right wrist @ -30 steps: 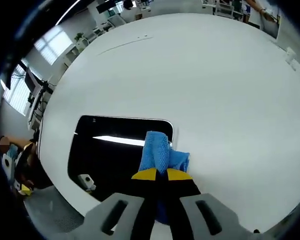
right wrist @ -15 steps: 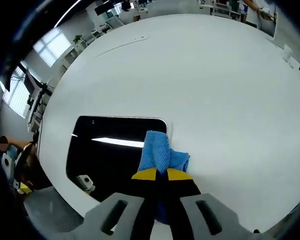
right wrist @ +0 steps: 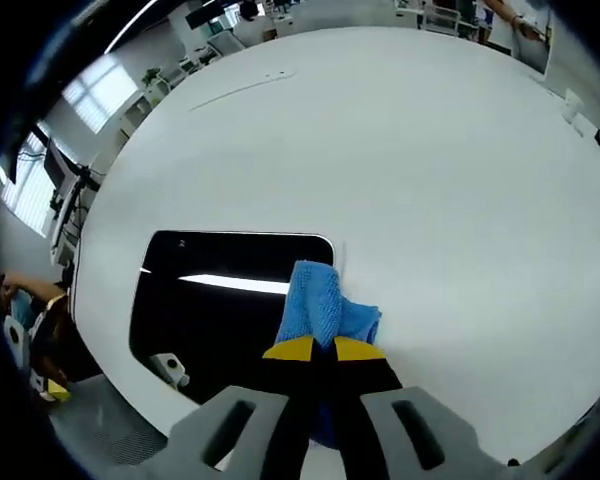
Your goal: Wipe the mirror surface with the cleaning cloth until all visible marks leave the cleaned area.
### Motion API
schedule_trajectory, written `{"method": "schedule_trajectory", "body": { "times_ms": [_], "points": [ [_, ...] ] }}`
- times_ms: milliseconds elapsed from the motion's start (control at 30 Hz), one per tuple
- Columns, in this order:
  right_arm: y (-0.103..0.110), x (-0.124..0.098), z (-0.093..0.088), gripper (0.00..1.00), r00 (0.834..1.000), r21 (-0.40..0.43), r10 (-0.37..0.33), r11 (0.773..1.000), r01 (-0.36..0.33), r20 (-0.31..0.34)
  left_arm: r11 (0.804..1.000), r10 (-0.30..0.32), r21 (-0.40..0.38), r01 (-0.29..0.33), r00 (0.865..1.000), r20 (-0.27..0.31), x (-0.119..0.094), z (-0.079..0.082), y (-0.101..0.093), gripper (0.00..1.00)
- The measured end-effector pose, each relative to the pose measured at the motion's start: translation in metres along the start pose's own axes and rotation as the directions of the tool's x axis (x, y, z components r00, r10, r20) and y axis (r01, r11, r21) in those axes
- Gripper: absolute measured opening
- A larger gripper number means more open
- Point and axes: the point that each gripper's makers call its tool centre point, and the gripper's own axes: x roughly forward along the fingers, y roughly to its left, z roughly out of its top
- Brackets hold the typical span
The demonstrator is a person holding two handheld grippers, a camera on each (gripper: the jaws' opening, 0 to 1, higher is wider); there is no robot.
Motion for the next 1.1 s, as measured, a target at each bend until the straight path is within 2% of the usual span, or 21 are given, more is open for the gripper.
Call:
{"method": "schedule_trajectory", "body": {
  "times_ms": [267,433,567,700,867,1100],
  "points": [
    [0.003,-0.005,-0.007,0.0,1.0,-0.017,-0.026,1.0,0.026,0.007,0.998,0.004,-0.056,-0.003,1.0,0.018,-0.002,0.001,0.004,0.99],
    [0.005,-0.009,-0.014,0.0,1.0,-0.006,-0.026,1.0,0.026,0.007,0.994,0.005,-0.107,0.001,0.998,0.055,0.0,0.012,0.004,0.99],
    [0.007,-0.012,-0.021,0.0,0.999,-0.023,-0.033,0.999,0.033,0.005,0.997,0.002,-0.08,0.001,0.999,0.039,0.005,0.011,0.001,0.99],
    [0.006,-0.014,-0.026,0.0,1.0,0.0,-0.031,1.0,0.031,0.002,0.999,-0.013,-0.03,0.014,1.0,0.021,0.007,0.009,-0.004,0.99],
    [0.008,-0.017,-0.033,0.0,1.0,0.016,-0.018,1.0,0.018,-0.002,1.0,-0.022,0.006,0.022,0.999,0.033,0.007,0.011,-0.007,0.99],
    [0.014,-0.018,-0.038,0.0,1.0,0.015,-0.006,1.0,0.006,-0.006,0.998,-0.023,-0.059,0.026,0.999,0.046,0.012,0.014,-0.011,0.99]
  ]
}}
